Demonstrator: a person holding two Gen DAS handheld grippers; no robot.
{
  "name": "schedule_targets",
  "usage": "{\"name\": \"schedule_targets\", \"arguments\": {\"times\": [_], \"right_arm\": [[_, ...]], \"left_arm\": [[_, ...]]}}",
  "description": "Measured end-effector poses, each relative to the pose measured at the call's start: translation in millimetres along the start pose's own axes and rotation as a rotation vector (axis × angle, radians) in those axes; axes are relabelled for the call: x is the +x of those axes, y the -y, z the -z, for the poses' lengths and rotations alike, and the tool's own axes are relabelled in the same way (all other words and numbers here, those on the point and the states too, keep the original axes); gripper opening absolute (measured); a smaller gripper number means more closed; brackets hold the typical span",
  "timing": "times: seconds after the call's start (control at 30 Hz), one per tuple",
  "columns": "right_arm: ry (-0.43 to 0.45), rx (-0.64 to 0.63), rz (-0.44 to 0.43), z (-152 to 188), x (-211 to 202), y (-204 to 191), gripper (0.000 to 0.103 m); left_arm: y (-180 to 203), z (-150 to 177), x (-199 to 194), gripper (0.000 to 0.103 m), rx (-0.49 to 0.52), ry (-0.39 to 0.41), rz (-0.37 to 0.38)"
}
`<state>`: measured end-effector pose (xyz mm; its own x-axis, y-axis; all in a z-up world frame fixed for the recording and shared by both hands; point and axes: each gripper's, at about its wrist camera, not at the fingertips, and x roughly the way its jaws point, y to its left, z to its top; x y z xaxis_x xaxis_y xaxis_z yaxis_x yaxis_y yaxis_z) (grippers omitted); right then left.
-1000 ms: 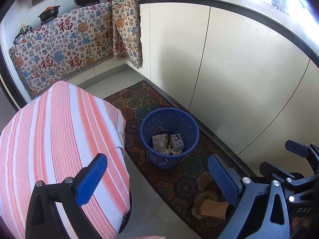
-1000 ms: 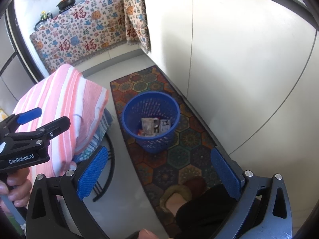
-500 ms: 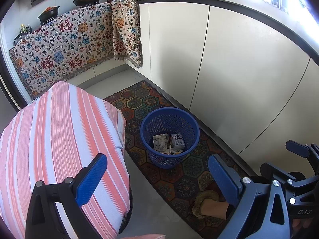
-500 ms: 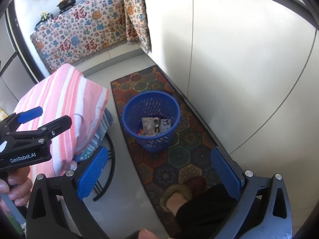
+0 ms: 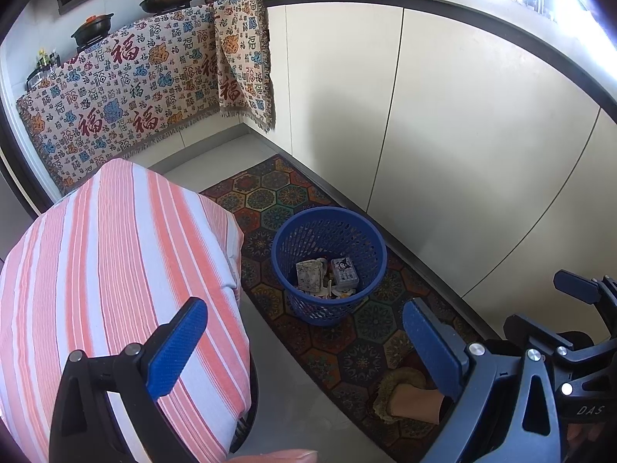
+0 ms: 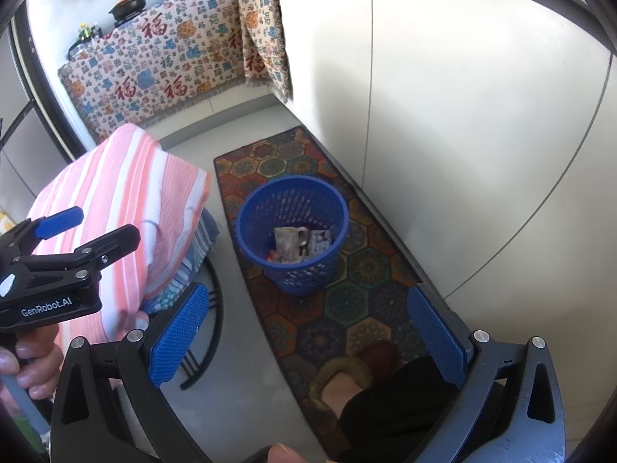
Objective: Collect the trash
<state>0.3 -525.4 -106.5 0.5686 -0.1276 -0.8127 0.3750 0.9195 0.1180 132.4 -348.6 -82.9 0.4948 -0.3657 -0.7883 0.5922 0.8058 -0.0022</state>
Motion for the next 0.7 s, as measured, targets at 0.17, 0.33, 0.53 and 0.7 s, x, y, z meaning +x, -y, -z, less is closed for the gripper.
{"name": "schedule_targets", "arguments": {"times": [0.17,0.33,0.53,0.7], "right_arm": [[-0.002,0.002,0.001,-0.4,1.0,1.1,0.103],[-0.003,0.005,0.001,-0.6,2.1,3.0,0.103],[-0.008,0.011,0.008,0.5,3.5,4.9,0.103],[-0.015,0.012,0.018,1.4,4.5,4.7,0.103]], "left_arm": [[0.2,-0.4,0.8,0.103,0.009,0.001,0.001],[0.6,-1.8,0.6,0.103,0.017,0.002,0.009],[1.5,-1.2,1.8,0.103,0.020,0.010,0.019],[-1.7,-0.6,0.3,0.103,0.000,0.025,0.034]]}}
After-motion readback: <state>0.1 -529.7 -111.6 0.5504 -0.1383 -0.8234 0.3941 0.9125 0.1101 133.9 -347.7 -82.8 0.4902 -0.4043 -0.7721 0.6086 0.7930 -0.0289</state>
